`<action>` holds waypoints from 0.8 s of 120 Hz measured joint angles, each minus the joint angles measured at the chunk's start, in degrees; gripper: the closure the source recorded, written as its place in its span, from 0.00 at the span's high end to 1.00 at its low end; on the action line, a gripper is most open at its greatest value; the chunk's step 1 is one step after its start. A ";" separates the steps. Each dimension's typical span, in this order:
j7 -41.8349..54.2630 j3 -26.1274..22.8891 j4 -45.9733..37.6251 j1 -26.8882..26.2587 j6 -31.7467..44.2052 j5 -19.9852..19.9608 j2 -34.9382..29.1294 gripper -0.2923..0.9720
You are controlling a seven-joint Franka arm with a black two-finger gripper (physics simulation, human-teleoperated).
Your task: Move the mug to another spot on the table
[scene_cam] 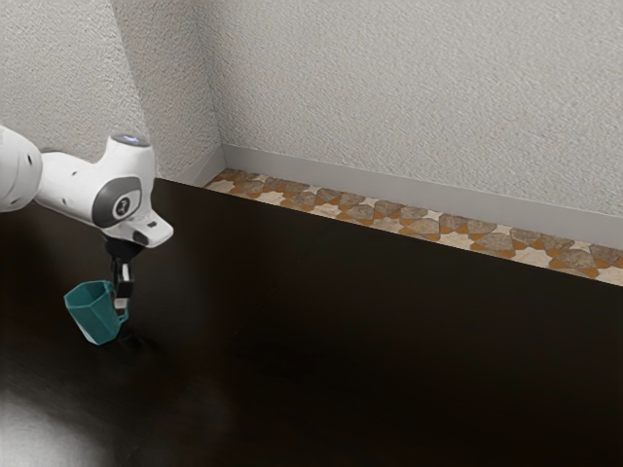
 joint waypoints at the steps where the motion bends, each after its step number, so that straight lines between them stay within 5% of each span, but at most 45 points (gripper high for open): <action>1: -0.02 0.03 -0.01 -0.01 0.00 0.00 0.01 0.37; 36: -1.42 1.05 -0.14 -1.81 -1.11 0.53 0.17 0.28; 96: -8.49 5.77 3.19 -16.00 -10.91 6.45 -0.14 0.19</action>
